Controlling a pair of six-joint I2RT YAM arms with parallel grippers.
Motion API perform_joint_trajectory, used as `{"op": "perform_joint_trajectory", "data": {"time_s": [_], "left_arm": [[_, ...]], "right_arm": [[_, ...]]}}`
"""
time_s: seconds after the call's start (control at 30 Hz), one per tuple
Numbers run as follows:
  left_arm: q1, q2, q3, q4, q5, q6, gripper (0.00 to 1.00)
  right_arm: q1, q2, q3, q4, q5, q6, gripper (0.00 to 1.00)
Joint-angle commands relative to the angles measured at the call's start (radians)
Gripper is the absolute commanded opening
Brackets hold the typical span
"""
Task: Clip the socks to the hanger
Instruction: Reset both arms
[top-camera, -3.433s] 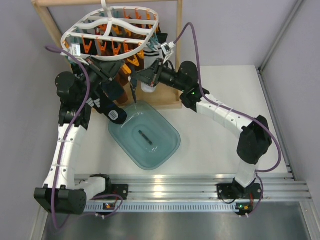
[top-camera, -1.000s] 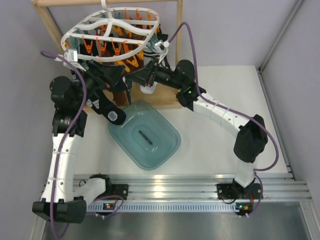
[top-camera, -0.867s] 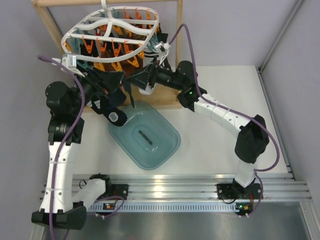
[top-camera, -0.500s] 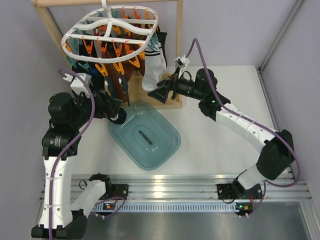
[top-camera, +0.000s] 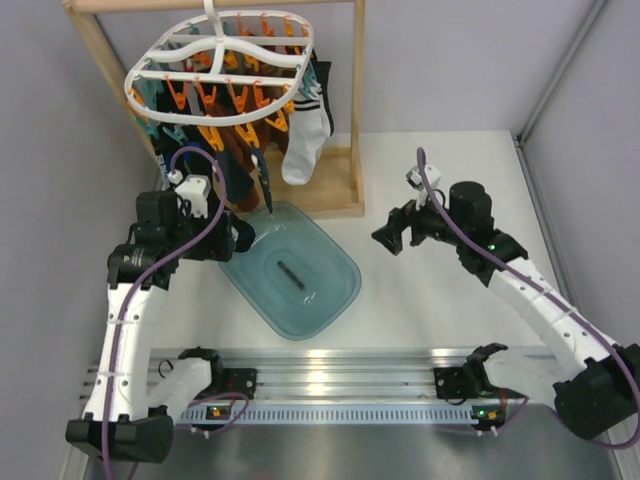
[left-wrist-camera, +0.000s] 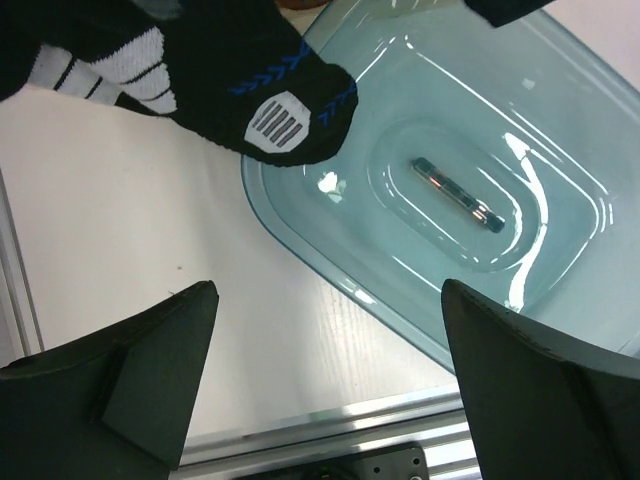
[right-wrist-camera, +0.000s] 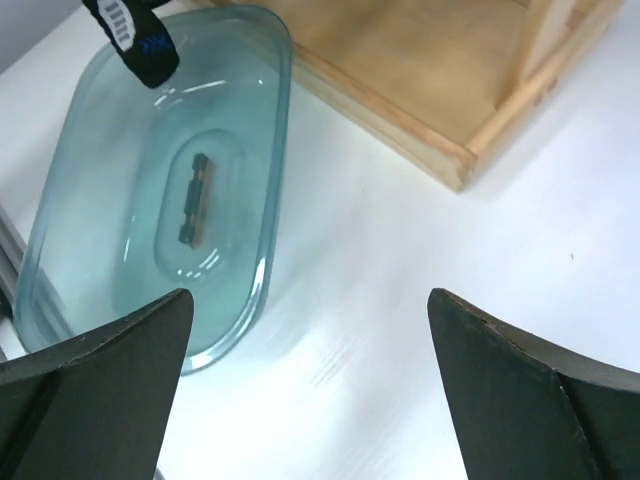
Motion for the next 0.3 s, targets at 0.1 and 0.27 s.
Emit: {"op": "perform_joint_trajectory", "data": {"time_s": [0.1, 0.27], "left_arm": [[0.005, -0.074, -0.091, 0.056, -0.024, 0.014, 0.98], [0.005, -0.105, -0.120, 0.059, -0.016, -0.001, 0.98]], "right_arm": [[-0.134, -0.195, -0.098, -0.030, -0.005, 0.014, 1.00], [-0.148, -0.261, -0.124, -0.047, -0.017, 0.005, 1.00]]}}
